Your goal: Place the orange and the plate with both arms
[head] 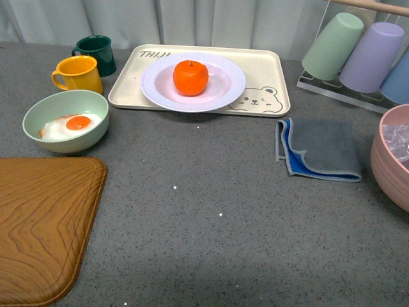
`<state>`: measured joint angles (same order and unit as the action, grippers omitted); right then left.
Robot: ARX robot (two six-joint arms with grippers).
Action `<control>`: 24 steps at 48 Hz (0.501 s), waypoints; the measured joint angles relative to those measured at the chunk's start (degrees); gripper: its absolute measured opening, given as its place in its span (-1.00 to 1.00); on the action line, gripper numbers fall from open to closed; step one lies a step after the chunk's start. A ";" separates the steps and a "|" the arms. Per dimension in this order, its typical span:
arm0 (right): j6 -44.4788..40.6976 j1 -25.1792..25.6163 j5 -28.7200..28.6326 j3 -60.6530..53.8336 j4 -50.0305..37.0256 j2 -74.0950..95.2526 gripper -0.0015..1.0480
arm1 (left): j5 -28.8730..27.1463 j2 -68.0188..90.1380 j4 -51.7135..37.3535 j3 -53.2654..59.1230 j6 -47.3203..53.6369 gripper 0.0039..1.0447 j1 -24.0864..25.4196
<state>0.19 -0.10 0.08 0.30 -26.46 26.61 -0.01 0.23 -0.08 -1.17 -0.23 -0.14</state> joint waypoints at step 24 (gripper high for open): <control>0.00 0.00 0.00 0.00 11.76 -12.13 -0.98 | 0.00 0.00 0.00 0.00 0.00 0.88 0.00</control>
<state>0.19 -0.10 0.08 0.30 -14.70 14.48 -0.01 0.23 -0.08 -1.17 -0.23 -0.14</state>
